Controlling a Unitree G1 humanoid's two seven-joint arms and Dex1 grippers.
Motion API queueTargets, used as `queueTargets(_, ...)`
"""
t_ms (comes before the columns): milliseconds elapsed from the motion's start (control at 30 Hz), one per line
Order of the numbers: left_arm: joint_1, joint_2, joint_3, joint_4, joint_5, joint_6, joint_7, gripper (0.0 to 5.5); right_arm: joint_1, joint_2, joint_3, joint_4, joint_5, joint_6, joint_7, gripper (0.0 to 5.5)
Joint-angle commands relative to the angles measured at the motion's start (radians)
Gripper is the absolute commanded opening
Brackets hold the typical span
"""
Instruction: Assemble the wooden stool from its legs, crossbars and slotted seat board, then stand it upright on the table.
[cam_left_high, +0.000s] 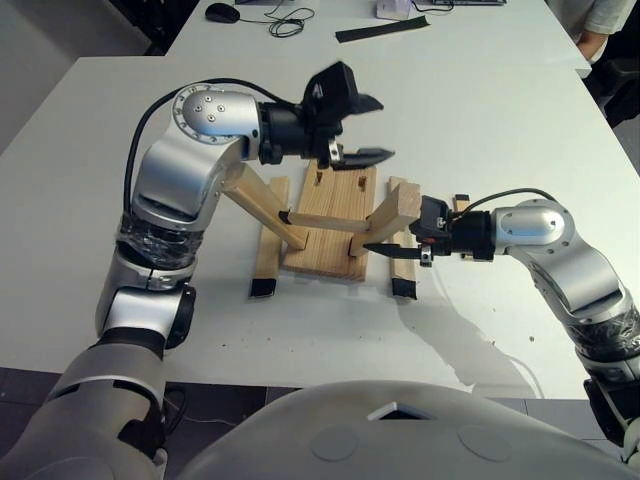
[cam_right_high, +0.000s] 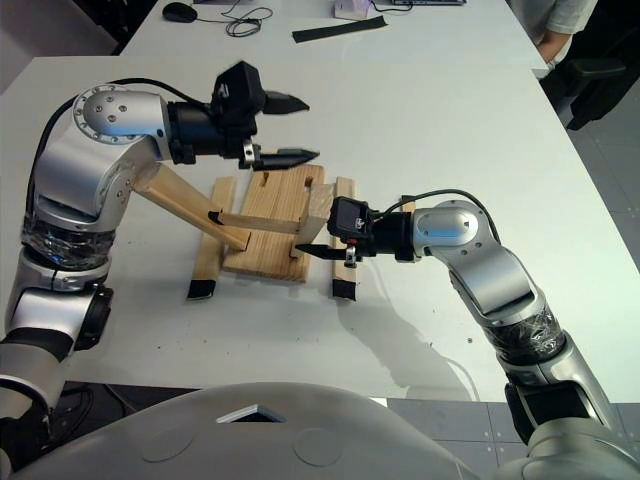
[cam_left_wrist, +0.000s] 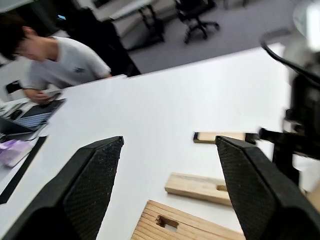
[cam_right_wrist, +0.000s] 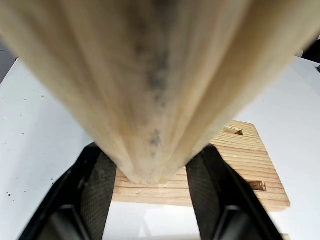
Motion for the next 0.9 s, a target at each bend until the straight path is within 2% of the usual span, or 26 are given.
queueTargets(33,-0.04,-0.047,0.073,0.057,-0.04,0.033,0.07,3.42,-0.02,0.016,0.015,-0.012,0.01,-0.027,0.022,2.01)
queueTargets(267,-0.106,0.059,0.192,0.149,-0.014,-0.053,0.101,3.42,-0.003,0.0,0.001,-0.014,0.016,-0.035,0.022,2.01)
queueTargets(500,-0.005,0.175,0.189,0.265,0.169,-0.258,0.193,3.42,0.006,-0.006,-0.006,-0.024,0.021,-0.035,0.017,2.01)
queueTargets(567,0.104,0.21,0.195,0.23,0.209,-0.285,0.21,3.42,0.013,-0.012,-0.013,-0.031,0.025,-0.033,0.014,2.01)
queueTargets(667,0.291,0.227,0.233,0.142,0.247,-0.257,0.283,3.85,0.032,-0.023,-0.026,-0.044,0.03,-0.029,0.008,2.01)
queueTargets(800,0.538,0.149,0.317,-0.088,0.153,-0.113,0.347,4.5,0.058,-0.037,-0.045,-0.058,0.032,-0.027,0.002,2.01)
queueTargets(900,0.728,0.08,0.358,-0.235,0.104,-0.092,0.391,4.54,0.07,-0.042,-0.056,-0.065,0.035,-0.027,-0.001,2.01)
